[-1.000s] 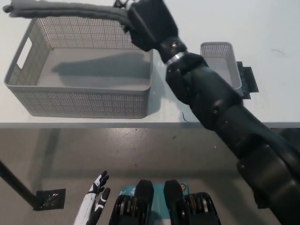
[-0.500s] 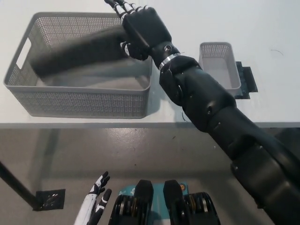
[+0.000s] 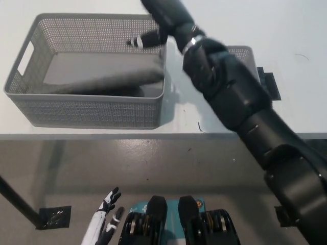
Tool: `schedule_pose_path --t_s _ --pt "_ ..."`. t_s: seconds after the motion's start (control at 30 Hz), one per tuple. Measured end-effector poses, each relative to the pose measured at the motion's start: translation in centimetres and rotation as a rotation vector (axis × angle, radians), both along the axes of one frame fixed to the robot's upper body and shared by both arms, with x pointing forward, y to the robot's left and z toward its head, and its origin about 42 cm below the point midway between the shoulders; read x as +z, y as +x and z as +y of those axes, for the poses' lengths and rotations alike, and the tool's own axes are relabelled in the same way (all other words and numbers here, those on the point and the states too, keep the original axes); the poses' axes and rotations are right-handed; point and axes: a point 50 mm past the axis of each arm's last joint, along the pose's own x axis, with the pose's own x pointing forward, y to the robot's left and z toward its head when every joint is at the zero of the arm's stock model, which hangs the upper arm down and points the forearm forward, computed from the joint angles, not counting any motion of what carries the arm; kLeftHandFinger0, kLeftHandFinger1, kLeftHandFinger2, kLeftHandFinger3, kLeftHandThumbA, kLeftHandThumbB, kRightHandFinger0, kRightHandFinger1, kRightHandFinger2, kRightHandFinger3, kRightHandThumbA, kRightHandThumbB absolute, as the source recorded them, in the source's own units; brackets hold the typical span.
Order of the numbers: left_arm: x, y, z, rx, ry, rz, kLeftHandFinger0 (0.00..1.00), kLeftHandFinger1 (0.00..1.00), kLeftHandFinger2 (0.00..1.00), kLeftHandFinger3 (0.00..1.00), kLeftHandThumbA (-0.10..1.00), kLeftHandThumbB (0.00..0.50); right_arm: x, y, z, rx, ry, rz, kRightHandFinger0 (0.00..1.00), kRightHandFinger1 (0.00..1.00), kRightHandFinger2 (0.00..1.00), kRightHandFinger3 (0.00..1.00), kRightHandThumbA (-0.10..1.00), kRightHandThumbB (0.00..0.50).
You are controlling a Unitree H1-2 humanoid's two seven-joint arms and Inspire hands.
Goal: Usethe right hand to pick up a oven gloves on top of a leveled container and place it into another larger container on the left side
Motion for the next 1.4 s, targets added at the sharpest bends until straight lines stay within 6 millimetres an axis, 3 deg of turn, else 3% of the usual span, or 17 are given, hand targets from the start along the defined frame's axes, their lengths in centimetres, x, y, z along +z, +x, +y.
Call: schedule_pose_path --t_s 0.1,0.17,0.33,0.43,0.47,0.57,0.6,0.63,0.73,0.8,0.83,0.9,0.93,1.0,1.1,1.17,1.4 --pt "0.0 0.0 -0.1 -0.002 0.000 0.000 1.00 1.00 0.99 1.00 1.00 0.043 3.6 -0.7 -0.8 0.031 0.083 -0.070 1.00 1.00 1.00 1.00 1.00 0.393" --pt "0.0 0.0 -0.1 -0.003 0.000 0.000 1.00 1.00 0.99 1.00 1.00 0.041 6.4 -1.4 -1.7 0.049 0.141 -0.132 1.00 1.00 1.00 1.00 1.00 0.356" --pt "0.0 -0.1 -0.1 -0.005 0.001 0.001 1.00 1.00 1.00 1.00 1.00 0.062 14.7 -3.9 -7.6 0.045 0.302 -0.346 1.00 1.00 1.00 1.00 1.00 0.365" --pt "0.0 -0.1 -0.1 -0.005 0.001 0.002 1.00 1.00 1.00 1.00 1.00 0.087 18.3 -6.0 -11.8 0.028 0.354 -0.463 1.00 1.00 1.00 1.00 1.00 0.305" --pt "0.0 -0.1 -0.1 -0.005 0.000 0.002 1.00 1.00 1.00 1.00 1.00 0.084 19.0 -6.7 -13.2 0.026 0.369 -0.493 1.00 1.00 1.00 1.00 1.00 0.328" --pt "0.0 -0.1 0.0 0.001 -0.005 0.002 1.00 1.00 1.00 1.00 1.00 0.094 19.3 -9.2 -18.0 -0.007 0.406 -0.574 1.00 1.00 1.00 1.00 1.00 0.288" --pt "0.0 -0.1 0.0 0.003 -0.006 0.001 1.00 1.00 1.00 1.00 1.00 0.104 19.0 -9.6 -18.8 -0.013 0.408 -0.582 1.00 1.00 1.00 1.00 1.00 0.348" --pt "0.0 -0.1 0.1 0.005 -0.008 0.001 1.00 1.00 1.00 1.00 1.00 0.093 18.5 -10.0 -19.7 -0.021 0.412 -0.587 1.00 1.00 1.00 1.00 1.00 0.307" --pt "0.2 0.0 0.2 0.014 -0.023 -0.006 1.00 1.00 1.00 1.00 1.00 0.077 13.4 -12.4 -24.5 -0.071 0.411 -0.560 1.00 1.00 1.00 1.00 1.00 0.313" --pt "0.3 0.0 0.3 0.017 -0.027 -0.008 1.00 1.00 1.00 1.00 1.00 0.101 10.7 -13.7 -25.7 -0.083 0.405 -0.534 1.00 1.00 1.00 1.00 1.00 0.301" --pt "0.4 0.0 0.3 0.021 -0.033 -0.011 1.00 1.00 1.00 1.00 1.00 0.106 7.8 -14.7 -26.5 -0.096 0.401 -0.493 1.00 1.00 1.00 1.00 1.00 0.300" --pt "0.8 0.0 0.3 0.022 -0.045 -0.022 1.00 1.00 1.00 1.00 1.00 0.068 4.1 -16.2 -27.3 -0.108 0.395 -0.427 1.00 1.00 1.00 1.00 1.00 0.312" --pt "1.1 0.0 0.3 0.023 -0.051 -0.035 1.00 1.00 1.00 1.00 1.00 0.075 2.1 -17.2 -27.6 -0.111 0.393 -0.387 1.00 1.00 1.00 1.00 1.00 0.245" --pt "2.0 0.1 0.4 0.028 -0.068 -0.067 1.00 1.00 1.00 1.00 1.00 0.062 -1.6 -19.0 -27.8 -0.111 0.395 -0.302 1.00 1.00 1.00 1.00 1.00 0.284" --pt "4.2 0.4 0.6 0.040 -0.107 -0.143 1.00 1.00 1.00 1.00 1.00 0.032 -7.3 -22.0 -27.5 -0.107 0.410 -0.152 1.00 1.00 1.00 1.00 1.00 0.182" --pt "5.4 0.5 0.5 0.036 -0.133 -0.186 1.00 1.00 1.00 1.00 1.00 0.034 -10.9 -23.5 -27.1 -0.113 0.432 -0.048 1.00 1.00 1.00 1.00 1.00 0.180" --pt "8.0 0.6 0.4 0.014 -0.187 -0.269 1.00 1.00 1.00 1.00 1.00 0.053 -19.1 -26.7 -23.7 -0.081 0.571 0.207 1.00 1.00 1.00 1.00 1.00 0.176"
